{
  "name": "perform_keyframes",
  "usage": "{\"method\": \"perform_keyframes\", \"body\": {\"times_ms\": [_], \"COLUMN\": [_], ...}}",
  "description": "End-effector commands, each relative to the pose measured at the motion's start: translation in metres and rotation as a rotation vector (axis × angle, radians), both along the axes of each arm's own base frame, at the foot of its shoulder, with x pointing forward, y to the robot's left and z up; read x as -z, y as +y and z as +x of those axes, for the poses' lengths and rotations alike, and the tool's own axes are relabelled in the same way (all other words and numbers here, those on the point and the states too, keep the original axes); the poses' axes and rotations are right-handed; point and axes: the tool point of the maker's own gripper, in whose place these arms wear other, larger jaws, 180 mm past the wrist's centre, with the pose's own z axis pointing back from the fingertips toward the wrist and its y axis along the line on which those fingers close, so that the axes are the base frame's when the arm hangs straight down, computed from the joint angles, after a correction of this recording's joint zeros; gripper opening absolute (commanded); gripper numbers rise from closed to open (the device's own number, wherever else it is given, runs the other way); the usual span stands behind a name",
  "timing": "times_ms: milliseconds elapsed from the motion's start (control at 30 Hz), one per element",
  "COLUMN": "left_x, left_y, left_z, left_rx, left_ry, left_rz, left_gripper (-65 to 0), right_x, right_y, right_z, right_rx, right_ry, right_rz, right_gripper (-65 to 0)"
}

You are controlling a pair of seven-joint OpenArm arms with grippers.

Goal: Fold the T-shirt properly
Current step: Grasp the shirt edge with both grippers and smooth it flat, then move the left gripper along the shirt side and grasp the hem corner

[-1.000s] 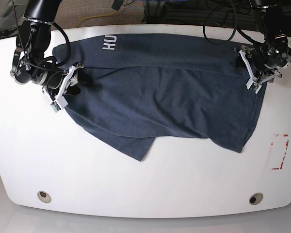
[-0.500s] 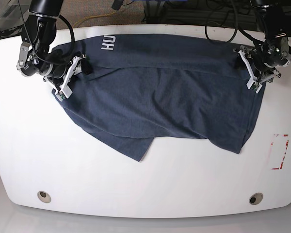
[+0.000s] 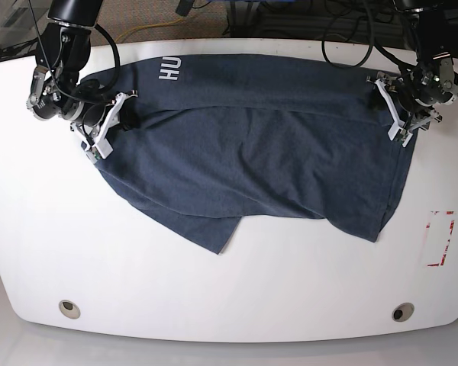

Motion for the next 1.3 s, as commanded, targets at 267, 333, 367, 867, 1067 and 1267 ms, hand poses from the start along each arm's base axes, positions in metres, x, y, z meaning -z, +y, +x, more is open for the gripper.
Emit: {"method": "perform_keyframes", "body": {"times_ms": [267, 333, 367, 867, 1067, 1267], "left_x": [0.014, 0.015, 0.015, 0.01, -0.024, -0.04], "left_y": [0.011, 0.009, 0.007, 0.002, -0.003, -0.009], "left_z": [-0.026, -0.026, -0.026, -0.019, 0.008, 0.017], "left_rx": [0.006, 0.013, 0.02, 0.03, 0.014, 0.026], "left_ry": [0.101, 0.105, 0.107, 0.08, -0.055, -0.11], "left_rz": [0.061, 0.059, 0.057, 0.048, 0.008, -0.011], "left_gripper": [-25.1, -25.1, -25.1, -25.0, -24.6, -24.6], "right_x": [-0.039, -0.04, -0.041, -0.07, -0.078, -0.077], "right_y": [-0.035, -0.035, -0.035, -0.058, -0.09, -0.121], "right_z": [0.028, 0.029, 0.03, 0.058, 0.085, 0.121], "right_rx": [0.137, 0.136, 0.136, 0.17, 0.223, 0.292], "right_ry": [-0.15, -0.154, -0.156, -0.252, -0.255, -0.213], "right_rz": [0.048, 0.051, 0.052, 0.018, -0.024, -0.04], "right_gripper": [-65.0, -65.0, -65.0, -29.0, -29.3, -29.3]}}
